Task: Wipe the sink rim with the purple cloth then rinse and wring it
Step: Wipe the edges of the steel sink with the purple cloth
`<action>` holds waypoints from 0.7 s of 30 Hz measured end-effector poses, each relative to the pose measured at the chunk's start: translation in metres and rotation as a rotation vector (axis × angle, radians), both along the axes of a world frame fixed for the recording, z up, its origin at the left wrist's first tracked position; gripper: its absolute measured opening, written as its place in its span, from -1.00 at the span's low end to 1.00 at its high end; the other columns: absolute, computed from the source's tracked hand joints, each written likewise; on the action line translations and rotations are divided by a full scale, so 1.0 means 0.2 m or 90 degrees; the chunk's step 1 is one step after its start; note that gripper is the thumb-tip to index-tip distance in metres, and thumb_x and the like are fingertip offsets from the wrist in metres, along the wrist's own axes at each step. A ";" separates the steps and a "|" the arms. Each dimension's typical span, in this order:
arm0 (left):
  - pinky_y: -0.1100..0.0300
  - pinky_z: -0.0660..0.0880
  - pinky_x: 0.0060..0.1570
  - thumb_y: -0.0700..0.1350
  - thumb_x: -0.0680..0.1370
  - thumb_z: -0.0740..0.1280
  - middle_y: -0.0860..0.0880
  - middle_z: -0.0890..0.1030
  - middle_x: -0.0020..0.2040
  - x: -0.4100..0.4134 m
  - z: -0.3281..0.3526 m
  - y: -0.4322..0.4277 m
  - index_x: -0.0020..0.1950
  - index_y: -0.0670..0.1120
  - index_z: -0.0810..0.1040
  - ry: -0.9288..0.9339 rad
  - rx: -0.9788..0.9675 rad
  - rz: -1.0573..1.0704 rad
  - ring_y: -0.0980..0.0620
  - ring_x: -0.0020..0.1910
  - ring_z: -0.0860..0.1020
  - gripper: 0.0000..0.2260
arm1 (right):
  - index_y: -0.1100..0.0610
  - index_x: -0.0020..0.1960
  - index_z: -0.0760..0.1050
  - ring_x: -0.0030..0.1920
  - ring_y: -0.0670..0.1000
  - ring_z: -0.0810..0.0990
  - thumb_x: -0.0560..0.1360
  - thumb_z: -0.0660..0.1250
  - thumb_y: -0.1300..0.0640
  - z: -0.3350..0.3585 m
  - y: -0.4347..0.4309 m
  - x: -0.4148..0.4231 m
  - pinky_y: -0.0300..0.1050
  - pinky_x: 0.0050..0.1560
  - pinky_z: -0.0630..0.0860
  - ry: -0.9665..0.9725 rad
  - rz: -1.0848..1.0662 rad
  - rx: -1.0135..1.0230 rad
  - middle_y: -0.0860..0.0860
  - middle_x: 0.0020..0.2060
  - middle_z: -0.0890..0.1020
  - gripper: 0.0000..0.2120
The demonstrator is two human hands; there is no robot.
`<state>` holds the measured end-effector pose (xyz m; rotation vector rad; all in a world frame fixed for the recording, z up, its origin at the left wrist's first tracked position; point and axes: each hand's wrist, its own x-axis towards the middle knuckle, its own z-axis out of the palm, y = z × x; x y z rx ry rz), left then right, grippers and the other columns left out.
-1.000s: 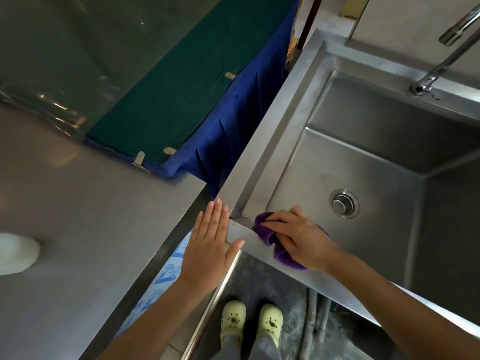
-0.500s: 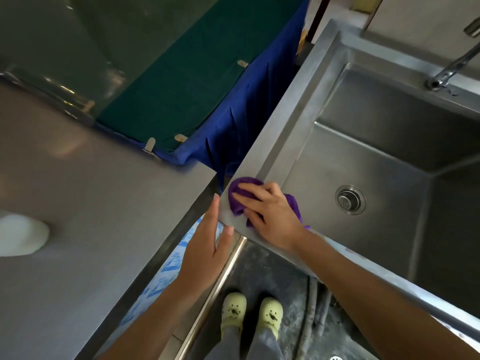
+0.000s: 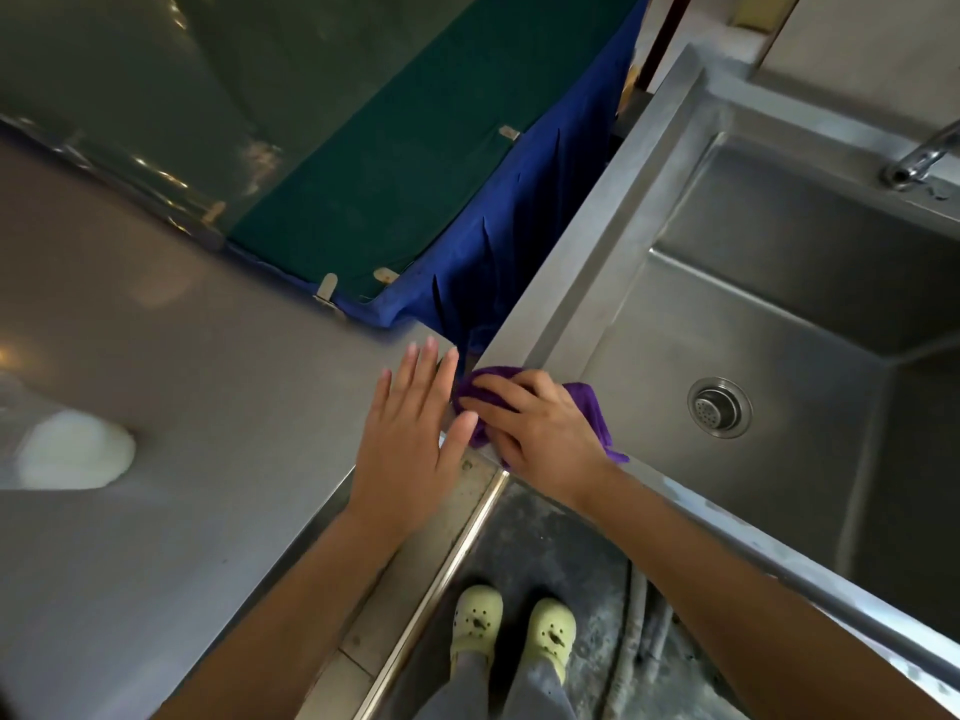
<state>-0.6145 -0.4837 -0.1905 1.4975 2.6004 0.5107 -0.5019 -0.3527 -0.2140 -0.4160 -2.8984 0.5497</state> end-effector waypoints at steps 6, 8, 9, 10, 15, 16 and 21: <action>0.06 -0.13 0.49 0.28 0.51 -0.32 0.00 -0.03 0.55 -0.11 -0.01 0.25 0.52 -0.03 -0.02 -0.071 -0.079 -0.139 0.09 0.51 -0.16 -0.34 | -0.03 0.20 0.52 0.12 0.06 0.41 0.50 0.15 0.02 -0.03 -0.06 0.05 -0.01 0.00 0.47 0.037 0.003 0.027 -0.07 0.18 0.57 -0.68; 0.12 -0.20 0.47 0.21 0.56 -0.22 0.00 -0.07 0.56 -0.13 -0.06 0.37 0.52 -0.02 -0.03 -0.106 -0.142 -0.200 0.12 0.50 -0.20 -0.42 | -0.08 0.24 0.49 0.10 0.03 0.45 0.51 0.15 0.01 -0.03 -0.06 0.14 -0.08 0.04 0.44 0.030 0.020 0.059 -0.12 0.20 0.56 -0.67; 0.15 -0.23 0.45 0.15 0.60 -0.16 0.01 -0.10 0.56 -0.15 -0.07 0.43 0.52 -0.02 -0.05 -0.114 -0.172 -0.227 0.12 0.50 -0.21 -0.49 | -0.09 0.26 0.47 0.11 0.01 0.47 0.52 0.14 -0.01 -0.04 -0.04 0.16 -0.10 0.06 0.44 0.020 0.022 0.065 -0.14 0.22 0.55 -0.66; 0.16 -0.25 0.44 0.10 0.63 -0.12 0.02 -0.12 0.56 -0.17 -0.08 0.49 0.52 -0.01 -0.07 -0.111 -0.197 -0.251 0.11 0.50 -0.22 -0.52 | -0.10 0.29 0.45 0.12 0.01 0.47 0.53 0.13 -0.03 -0.04 -0.02 0.17 -0.11 0.09 0.44 0.013 0.024 0.062 -0.14 0.24 0.53 -0.65; 0.13 -0.27 0.45 0.08 0.63 -0.09 0.02 -0.21 0.54 -0.28 -0.10 0.62 0.51 -0.02 -0.19 0.039 -0.271 -0.354 0.11 0.48 -0.28 -0.50 | -0.09 0.31 0.42 0.16 0.00 0.42 0.54 0.10 -0.05 -0.07 0.00 0.15 -0.08 0.11 0.46 0.003 -0.005 0.065 -0.12 0.27 0.51 -0.63; 0.14 -0.28 0.45 0.09 0.63 -0.09 0.02 -0.22 0.54 -0.28 -0.11 0.61 0.50 -0.01 -0.22 0.059 -0.272 -0.360 0.12 0.47 -0.31 -0.49 | -0.09 0.31 0.43 0.15 0.00 0.44 0.53 0.11 -0.05 -0.07 -0.02 0.17 -0.08 0.11 0.46 0.004 -0.008 0.076 -0.12 0.26 0.52 -0.63; 0.16 -0.32 0.43 0.09 0.63 -0.11 0.00 -0.22 0.54 -0.27 -0.14 0.59 0.46 0.01 -0.30 0.094 -0.236 -0.346 0.13 0.43 -0.36 -0.50 | -0.13 0.31 0.41 0.12 -0.02 0.41 0.52 0.10 -0.06 -0.06 0.02 0.41 -0.10 0.08 0.47 -0.012 -0.012 0.128 -0.15 0.24 0.54 -0.62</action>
